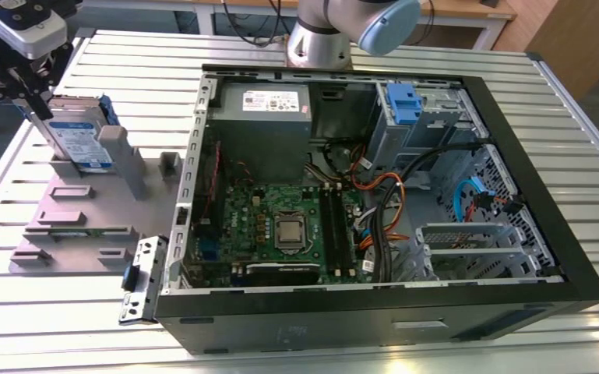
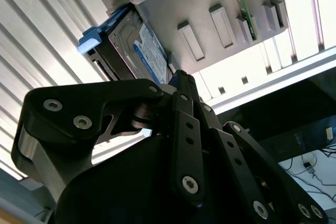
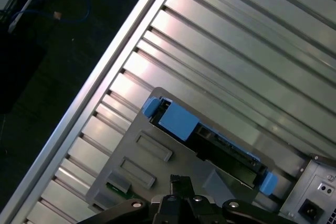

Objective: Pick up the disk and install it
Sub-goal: 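Pick up the disk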

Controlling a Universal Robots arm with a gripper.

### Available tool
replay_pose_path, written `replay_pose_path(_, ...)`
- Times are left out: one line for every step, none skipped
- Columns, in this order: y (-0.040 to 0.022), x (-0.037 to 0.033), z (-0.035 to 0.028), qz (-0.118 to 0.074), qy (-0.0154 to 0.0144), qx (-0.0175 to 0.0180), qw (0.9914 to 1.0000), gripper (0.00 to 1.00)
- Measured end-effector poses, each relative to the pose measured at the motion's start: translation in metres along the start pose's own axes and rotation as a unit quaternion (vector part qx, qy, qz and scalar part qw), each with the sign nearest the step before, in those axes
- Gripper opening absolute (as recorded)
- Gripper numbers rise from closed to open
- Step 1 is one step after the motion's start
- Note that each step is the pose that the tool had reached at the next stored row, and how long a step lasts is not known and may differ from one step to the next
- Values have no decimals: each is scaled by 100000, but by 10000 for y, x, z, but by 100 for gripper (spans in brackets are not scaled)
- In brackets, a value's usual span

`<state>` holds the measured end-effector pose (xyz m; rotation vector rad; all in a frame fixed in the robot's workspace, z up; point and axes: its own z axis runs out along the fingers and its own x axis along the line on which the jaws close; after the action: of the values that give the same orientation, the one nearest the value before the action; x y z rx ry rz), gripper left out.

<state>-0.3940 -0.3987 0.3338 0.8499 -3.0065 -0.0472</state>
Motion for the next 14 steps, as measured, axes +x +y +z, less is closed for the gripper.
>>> replay_pose_path(0,0,0,-108,3,1,100000,11)
replay_pose_path(0,0,0,-216,10,2,100000,11)
replay_pose_path(0,0,0,-333,9,3,99999,11)
replay_pose_path(0,0,0,-442,17,4,99999,11)
replay_pose_path(0,0,0,-548,19,5,99998,11)
replay_pose_path(0,0,0,-657,22,5,99998,11)
replay_pose_path(0,0,0,-761,25,7,99997,11)
replay_pose_path(0,0,0,-866,30,7,99996,11)
replay_pose_path(0,0,0,-975,33,7,99995,11)
replay_pose_path(0,0,0,-1092,37,9,99994,11)
replay_pose_path(0,0,0,-1195,39,10,99993,11)
replay_pose_path(0,0,0,-1302,43,11,99992,11)
replay_pose_path(0,0,0,-1407,48,12,99990,11)
replay_pose_path(0,0,0,-1510,49,13,99989,11)
